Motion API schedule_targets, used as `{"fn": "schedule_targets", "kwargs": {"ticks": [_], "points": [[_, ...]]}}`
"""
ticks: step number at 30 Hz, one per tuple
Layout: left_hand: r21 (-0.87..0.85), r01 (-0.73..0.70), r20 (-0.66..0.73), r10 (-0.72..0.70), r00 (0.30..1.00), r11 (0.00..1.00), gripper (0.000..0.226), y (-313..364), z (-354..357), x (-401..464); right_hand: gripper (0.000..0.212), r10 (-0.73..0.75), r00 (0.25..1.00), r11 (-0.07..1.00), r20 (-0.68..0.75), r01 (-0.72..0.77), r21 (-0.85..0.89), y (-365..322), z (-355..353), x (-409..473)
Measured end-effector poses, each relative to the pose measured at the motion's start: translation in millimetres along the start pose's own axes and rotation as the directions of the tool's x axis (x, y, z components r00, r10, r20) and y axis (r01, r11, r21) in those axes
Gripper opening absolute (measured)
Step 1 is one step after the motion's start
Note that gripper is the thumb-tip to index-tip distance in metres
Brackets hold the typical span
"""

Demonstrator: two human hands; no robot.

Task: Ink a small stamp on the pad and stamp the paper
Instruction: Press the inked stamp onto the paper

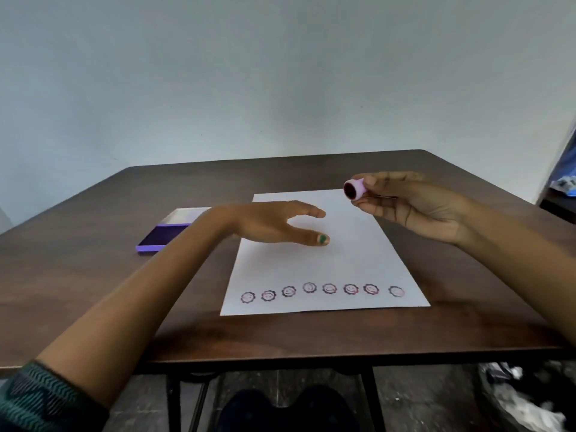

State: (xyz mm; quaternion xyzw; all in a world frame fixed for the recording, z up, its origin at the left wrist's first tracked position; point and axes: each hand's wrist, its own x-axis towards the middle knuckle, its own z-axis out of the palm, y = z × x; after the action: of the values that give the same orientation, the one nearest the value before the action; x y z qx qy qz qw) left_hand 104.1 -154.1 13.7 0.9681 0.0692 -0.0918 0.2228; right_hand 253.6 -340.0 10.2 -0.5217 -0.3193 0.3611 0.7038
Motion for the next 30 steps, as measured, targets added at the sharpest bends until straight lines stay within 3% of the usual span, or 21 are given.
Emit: {"fn": "schedule_targets", "kwargs": {"ticks": [3,7,13,22,30], "points": [[0.082,0.034,0.038,-0.037,0.999,0.996,0.091,-1,10,3,0.041,-0.008,1.0,0.995,0.005,0.009,-0.096,-1,-4,-9],[0.07,0.061,0.025,-0.063,0.998,0.996,0.092,-7,13,-4,0.043,-0.035,0.999,0.917,0.026,0.043,-0.397,-6,-6,-24],[0.09,0.079,0.011,-0.08,0.997,0.993,0.088,-16,9,-14,0.018,-0.107,0.991,0.709,0.079,0.132,-0.693,-13,2,-39],[0.065,0.11,0.022,-0.111,0.994,0.992,0.089,-23,2,-23,0.015,-0.1,0.986,0.422,0.132,0.162,-0.892,-8,31,-50],[0.126,0.128,0.03,-0.132,0.991,0.984,0.094,-26,0,-22,0.018,-0.094,0.987,0.344,0.134,0.158,-0.925,-7,41,-57]]}}
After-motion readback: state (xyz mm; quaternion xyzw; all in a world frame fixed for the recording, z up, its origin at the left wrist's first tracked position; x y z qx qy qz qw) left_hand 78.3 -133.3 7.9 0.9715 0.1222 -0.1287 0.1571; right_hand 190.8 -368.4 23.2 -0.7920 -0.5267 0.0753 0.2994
